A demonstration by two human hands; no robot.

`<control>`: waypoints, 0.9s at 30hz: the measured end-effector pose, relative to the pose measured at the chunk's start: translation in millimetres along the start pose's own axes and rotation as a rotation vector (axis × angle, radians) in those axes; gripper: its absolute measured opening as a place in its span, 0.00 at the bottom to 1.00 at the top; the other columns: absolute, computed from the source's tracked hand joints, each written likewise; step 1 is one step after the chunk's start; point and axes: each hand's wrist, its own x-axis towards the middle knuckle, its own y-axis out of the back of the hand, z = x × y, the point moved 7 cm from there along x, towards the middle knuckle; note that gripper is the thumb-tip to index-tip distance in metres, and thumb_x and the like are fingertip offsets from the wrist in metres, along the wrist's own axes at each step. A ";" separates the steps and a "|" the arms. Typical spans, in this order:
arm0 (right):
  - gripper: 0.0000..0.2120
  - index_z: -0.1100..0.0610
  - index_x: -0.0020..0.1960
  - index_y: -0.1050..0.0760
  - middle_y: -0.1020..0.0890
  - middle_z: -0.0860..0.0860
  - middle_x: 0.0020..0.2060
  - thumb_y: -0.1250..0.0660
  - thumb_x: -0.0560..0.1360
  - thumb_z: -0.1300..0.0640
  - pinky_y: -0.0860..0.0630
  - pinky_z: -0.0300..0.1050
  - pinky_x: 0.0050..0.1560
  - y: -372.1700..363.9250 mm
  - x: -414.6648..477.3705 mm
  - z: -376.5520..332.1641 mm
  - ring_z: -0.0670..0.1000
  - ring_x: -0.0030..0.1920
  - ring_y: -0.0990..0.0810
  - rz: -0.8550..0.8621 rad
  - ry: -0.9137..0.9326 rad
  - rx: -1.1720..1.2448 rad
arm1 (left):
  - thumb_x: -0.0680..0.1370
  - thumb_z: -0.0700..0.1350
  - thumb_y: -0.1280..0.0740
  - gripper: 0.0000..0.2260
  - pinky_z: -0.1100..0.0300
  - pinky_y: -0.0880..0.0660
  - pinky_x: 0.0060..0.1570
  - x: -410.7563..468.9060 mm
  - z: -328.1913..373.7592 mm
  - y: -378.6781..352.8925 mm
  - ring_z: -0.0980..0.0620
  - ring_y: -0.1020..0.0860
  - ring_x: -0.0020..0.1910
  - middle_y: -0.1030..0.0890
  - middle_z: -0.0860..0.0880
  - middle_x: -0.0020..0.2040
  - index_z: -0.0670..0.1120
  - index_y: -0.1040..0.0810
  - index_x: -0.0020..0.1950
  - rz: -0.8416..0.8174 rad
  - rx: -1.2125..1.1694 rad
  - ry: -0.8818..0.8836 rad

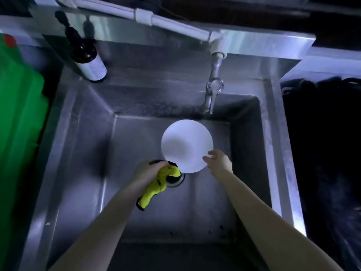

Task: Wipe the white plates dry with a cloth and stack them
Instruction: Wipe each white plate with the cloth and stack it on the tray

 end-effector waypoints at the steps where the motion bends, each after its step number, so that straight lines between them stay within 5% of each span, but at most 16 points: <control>1: 0.20 0.55 0.68 0.28 0.22 0.51 0.53 0.32 0.77 0.53 0.23 0.49 0.47 -2.0 10.2 1.4 0.55 0.50 0.21 0.017 0.001 -0.038 | 0.72 0.54 0.29 0.17 0.56 0.23 0.30 12.2 5.6 2.4 0.45 0.20 0.31 0.18 0.46 0.35 0.44 0.17 0.55 0.029 0.026 -0.023; 3: 0.25 0.54 0.72 0.32 0.25 0.55 0.61 0.31 0.77 0.53 0.24 0.49 0.48 -7.5 28.5 3.6 0.57 0.50 0.22 0.040 -0.003 -0.094 | 0.69 0.53 0.28 0.13 0.48 0.20 0.50 36.5 20.5 11.0 0.45 0.16 0.46 0.15 0.48 0.43 0.49 0.17 0.50 0.156 0.110 -0.133; 5: 0.28 0.53 0.74 0.34 0.28 0.58 0.65 0.30 0.76 0.55 0.28 0.45 0.49 -12.4 43.6 5.2 0.55 0.48 0.26 0.065 -0.018 -0.113 | 0.67 0.53 0.28 0.12 0.50 0.23 0.57 51.5 33.9 9.2 0.51 0.18 0.52 0.15 0.54 0.47 0.54 0.16 0.49 0.187 0.144 -0.189; 15: 0.22 0.57 0.63 0.27 0.19 0.56 0.56 0.26 0.72 0.56 0.24 0.48 0.53 -19.2 77.5 27.8 0.56 0.50 0.23 0.236 -0.204 0.112 | 0.68 0.53 0.26 0.17 0.60 0.26 0.51 90.2 38.4 7.5 0.62 0.20 0.52 0.17 0.64 0.49 0.61 0.21 0.57 0.216 0.088 -0.188; 19: 0.17 0.60 0.58 0.24 0.18 0.56 0.50 0.24 0.71 0.58 0.20 0.60 0.56 -18.8 81.7 33.5 0.62 0.52 0.18 0.209 -0.227 0.203 | 0.69 0.51 0.26 0.15 0.64 0.27 0.45 87.6 34.6 10.6 0.69 0.20 0.45 0.17 0.65 0.47 0.67 0.21 0.52 0.179 0.062 -0.225; 24: 0.13 0.60 0.54 0.25 0.21 0.52 0.44 0.26 0.72 0.62 0.19 0.62 0.52 -18.4 77.6 36.6 0.61 0.45 0.18 0.166 -0.196 0.309 | 0.73 0.44 0.27 0.16 0.57 0.23 0.53 91.0 31.9 15.3 0.57 0.18 0.53 0.16 0.56 0.53 0.55 0.20 0.60 0.116 0.008 -0.226; 27: 0.13 0.58 0.53 0.27 0.22 0.53 0.47 0.26 0.73 0.62 0.18 0.60 0.50 -16.0 71.7 36.2 0.59 0.46 0.19 0.157 -0.159 0.349 | 0.74 0.42 0.28 0.15 0.60 0.24 0.48 88.1 31.8 17.2 0.57 0.17 0.52 0.15 0.55 0.52 0.52 0.20 0.59 0.096 -0.018 -0.231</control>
